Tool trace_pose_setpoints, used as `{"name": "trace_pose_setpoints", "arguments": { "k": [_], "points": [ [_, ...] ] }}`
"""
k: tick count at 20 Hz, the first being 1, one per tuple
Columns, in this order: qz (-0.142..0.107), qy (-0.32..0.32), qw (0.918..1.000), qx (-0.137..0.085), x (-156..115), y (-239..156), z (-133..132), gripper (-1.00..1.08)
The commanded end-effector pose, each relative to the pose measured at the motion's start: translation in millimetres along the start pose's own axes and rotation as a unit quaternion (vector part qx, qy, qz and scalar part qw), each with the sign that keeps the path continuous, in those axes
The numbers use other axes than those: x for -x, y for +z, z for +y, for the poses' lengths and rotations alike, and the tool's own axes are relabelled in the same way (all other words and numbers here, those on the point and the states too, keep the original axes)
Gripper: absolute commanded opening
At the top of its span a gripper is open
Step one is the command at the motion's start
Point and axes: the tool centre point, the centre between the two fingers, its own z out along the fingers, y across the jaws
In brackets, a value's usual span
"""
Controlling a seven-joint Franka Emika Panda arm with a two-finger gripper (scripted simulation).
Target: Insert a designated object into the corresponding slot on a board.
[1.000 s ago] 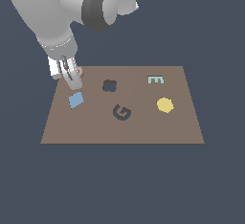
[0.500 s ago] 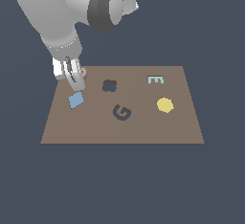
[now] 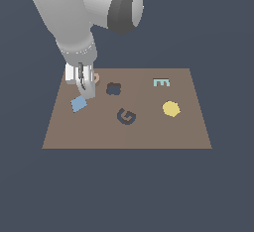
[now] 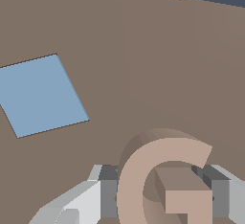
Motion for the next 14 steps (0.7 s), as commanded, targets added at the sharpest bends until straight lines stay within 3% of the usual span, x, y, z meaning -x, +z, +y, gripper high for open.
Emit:
{"name": "trace_pose_setpoints", "arguments": {
  "k": [1, 7, 14],
  "points": [
    [0.0, 0.025, 0.9997, 0.0, 11.3, -0.7, -8.2, -1.0],
    [0.0, 0.098, 0.9952, 0.0, 40.6, -2.4, -35.4, -1.0],
    [0.0, 0.188, 0.9821, 0.0, 70.4, -4.6, -75.3, -1.0]
  ]
}}
